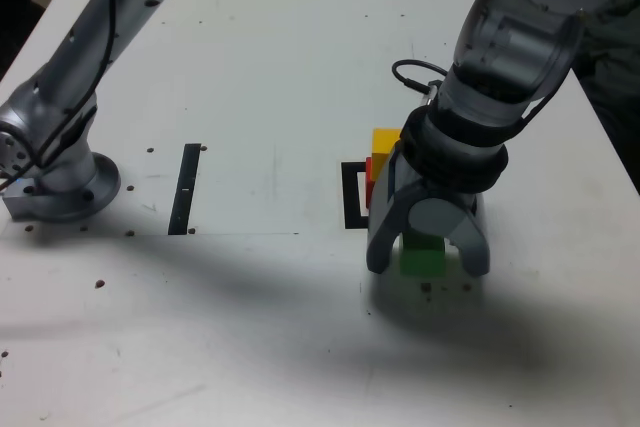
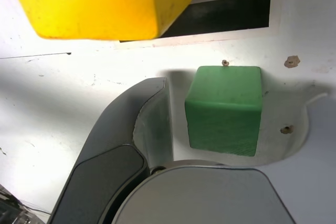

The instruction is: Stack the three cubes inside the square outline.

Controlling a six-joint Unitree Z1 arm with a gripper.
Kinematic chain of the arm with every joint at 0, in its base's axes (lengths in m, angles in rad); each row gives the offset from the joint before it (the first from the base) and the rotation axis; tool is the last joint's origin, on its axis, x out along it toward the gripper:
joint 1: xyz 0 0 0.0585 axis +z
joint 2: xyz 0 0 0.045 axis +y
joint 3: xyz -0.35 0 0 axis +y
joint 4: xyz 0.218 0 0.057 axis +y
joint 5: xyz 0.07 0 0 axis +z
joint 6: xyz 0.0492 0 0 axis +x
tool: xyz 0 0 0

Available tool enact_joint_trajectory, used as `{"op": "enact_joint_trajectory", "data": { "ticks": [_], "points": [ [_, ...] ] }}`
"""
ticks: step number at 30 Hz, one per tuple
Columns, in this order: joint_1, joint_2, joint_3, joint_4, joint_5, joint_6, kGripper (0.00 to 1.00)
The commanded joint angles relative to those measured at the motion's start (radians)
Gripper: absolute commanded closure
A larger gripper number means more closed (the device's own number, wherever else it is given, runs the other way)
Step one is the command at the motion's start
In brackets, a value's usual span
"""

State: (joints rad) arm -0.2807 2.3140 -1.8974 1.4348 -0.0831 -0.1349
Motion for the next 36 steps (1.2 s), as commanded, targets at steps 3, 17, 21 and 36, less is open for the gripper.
{"op": "enact_joint_trajectory", "data": {
  "ticks": [3,17,21,36],
  "points": [
    [0.002,-0.002,-0.001,-0.001,0.009,-0.007,0.66],
    [0.002,-0.009,-0.007,-0.004,0.008,-0.005,0.78],
    [0.002,-0.011,-0.008,-0.005,0.007,-0.004,0.78],
    [-0.027,-0.095,-0.024,0.084,0.031,-0.041,0.80]
  ]
}}
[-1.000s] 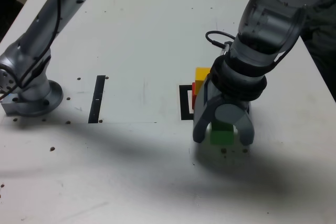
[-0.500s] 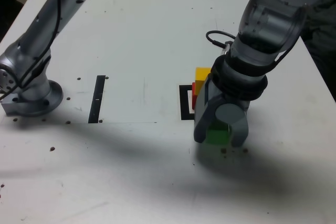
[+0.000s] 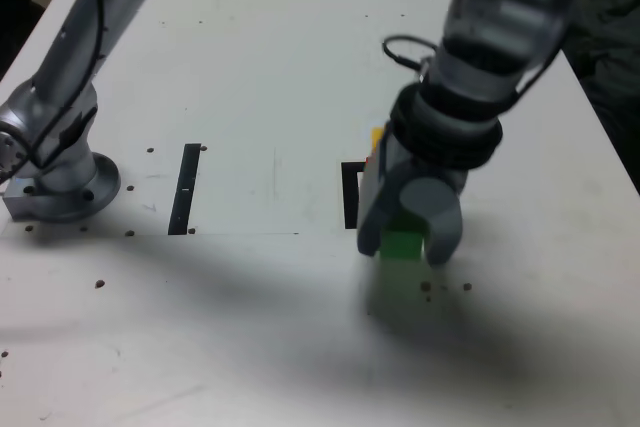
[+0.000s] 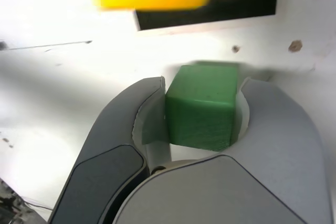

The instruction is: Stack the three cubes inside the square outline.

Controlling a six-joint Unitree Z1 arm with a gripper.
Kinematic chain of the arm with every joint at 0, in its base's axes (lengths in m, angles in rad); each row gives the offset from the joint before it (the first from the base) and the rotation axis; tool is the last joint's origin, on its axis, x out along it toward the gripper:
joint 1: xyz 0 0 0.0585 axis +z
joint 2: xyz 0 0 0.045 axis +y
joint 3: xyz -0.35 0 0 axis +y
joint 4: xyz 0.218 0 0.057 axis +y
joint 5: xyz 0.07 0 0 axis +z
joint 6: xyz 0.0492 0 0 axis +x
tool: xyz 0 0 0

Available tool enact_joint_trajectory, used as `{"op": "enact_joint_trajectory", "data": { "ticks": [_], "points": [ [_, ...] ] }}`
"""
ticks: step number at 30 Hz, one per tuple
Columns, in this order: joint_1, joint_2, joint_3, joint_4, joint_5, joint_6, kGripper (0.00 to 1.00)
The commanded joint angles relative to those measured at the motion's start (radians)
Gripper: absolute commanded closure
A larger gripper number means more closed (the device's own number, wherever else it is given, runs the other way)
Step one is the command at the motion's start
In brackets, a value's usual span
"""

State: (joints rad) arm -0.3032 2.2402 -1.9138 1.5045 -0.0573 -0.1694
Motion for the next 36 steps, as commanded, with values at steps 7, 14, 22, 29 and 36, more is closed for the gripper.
{"op": "enact_joint_trajectory", "data": {
  "ticks": [7,14,22,29,36],
  "points": [
    [-0.032,-0.134,-0.045,0.114,0.067,-0.047,0.80],
    [-0.011,-0.214,-0.036,0.134,0.107,-0.026,0.80],
    [0.074,-0.235,-0.007,0.134,0.103,0.054,0.80],
    [0.147,-0.215,-0.001,0.134,0.097,0.122,0.80],
    [0.172,-0.170,-0.016,0.132,0.079,0.160,0.80]
  ]
}}
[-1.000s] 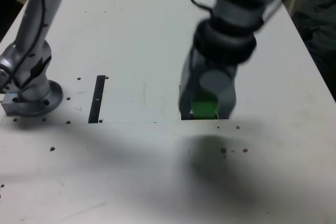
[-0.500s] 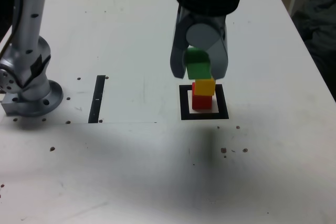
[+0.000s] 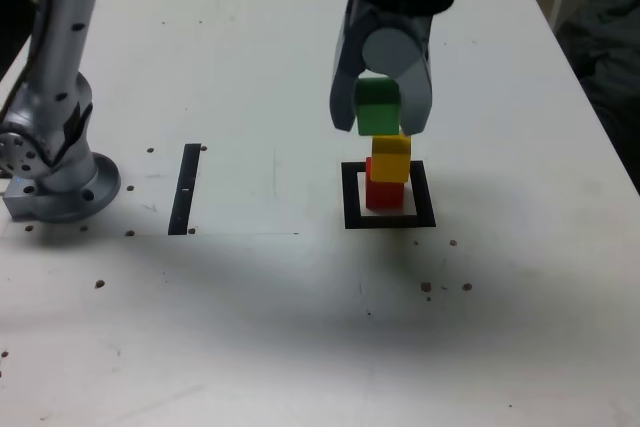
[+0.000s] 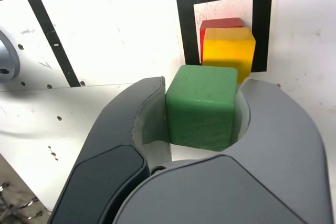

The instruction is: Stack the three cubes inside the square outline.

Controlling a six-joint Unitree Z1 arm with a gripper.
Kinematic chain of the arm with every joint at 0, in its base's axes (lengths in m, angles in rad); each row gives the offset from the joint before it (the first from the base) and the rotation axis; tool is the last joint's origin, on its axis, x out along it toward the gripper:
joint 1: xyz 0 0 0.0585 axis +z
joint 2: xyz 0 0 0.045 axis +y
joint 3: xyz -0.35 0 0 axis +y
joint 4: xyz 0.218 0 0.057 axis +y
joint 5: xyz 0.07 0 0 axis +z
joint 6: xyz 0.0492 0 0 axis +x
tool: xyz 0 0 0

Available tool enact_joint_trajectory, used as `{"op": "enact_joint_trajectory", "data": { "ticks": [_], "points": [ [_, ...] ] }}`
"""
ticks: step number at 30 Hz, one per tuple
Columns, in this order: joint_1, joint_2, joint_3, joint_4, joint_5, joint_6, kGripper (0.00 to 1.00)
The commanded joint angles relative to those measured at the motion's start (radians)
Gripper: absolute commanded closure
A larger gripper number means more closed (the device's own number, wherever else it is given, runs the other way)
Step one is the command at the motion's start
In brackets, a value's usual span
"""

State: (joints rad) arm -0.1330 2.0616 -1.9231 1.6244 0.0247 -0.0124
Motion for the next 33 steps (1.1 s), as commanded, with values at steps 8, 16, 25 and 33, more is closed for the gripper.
{"op": "enact_joint_trajectory", "data": {
  "ticks": [8,16,25,33],
  "points": [
    [0.008,0.054,-0.034,0.011,-0.012,0.017,0.80],
    [0.017,0.070,-0.039,0.009,-0.012,0.021,0.80],
    [0.025,0.076,-0.030,0.004,-0.011,0.035,0.21],
    [0.025,0.077,-0.031,0.004,-0.011,0.037,0.01]
  ]
}}
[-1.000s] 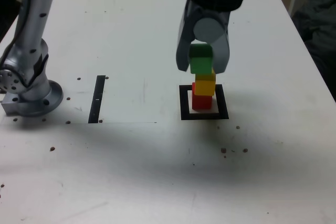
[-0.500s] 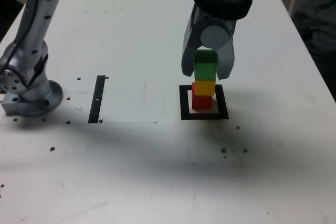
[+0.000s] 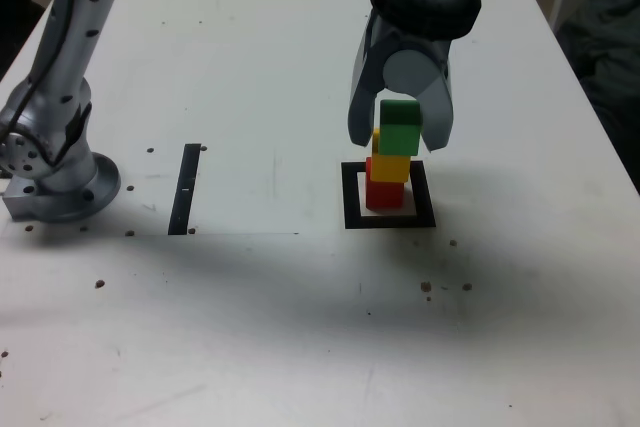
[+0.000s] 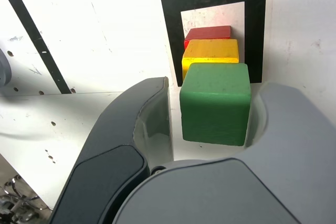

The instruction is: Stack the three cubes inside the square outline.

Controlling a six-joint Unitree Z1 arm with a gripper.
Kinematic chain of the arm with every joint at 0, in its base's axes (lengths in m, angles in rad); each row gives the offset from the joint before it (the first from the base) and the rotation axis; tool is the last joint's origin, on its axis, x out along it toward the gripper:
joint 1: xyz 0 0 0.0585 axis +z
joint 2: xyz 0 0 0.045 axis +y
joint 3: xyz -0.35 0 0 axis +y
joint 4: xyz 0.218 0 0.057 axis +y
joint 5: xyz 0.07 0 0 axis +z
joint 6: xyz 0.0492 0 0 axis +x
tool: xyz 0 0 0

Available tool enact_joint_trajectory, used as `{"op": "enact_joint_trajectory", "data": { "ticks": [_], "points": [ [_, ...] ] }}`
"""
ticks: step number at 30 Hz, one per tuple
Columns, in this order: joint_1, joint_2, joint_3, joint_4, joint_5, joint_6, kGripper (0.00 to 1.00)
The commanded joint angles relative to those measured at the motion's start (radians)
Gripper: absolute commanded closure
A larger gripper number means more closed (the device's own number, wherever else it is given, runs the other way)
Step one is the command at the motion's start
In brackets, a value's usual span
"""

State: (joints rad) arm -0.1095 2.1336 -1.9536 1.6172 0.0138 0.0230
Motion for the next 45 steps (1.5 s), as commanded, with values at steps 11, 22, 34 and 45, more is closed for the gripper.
{"op": "enact_joint_trajectory", "data": {
  "ticks": [11,22,34,45],
  "points": [
    [0.001,-0.019,0.007,0.013,0.008,0.000,0.01],
    [-0.050,-0.158,0.091,0.016,0.048,-0.046,0.01],
    [-0.073,-0.378,0.445,-0.007,0.115,-0.151,0.00],
    [-0.073,-0.529,0.841,-0.201,0.092,-0.199,0.00]
  ]
}}
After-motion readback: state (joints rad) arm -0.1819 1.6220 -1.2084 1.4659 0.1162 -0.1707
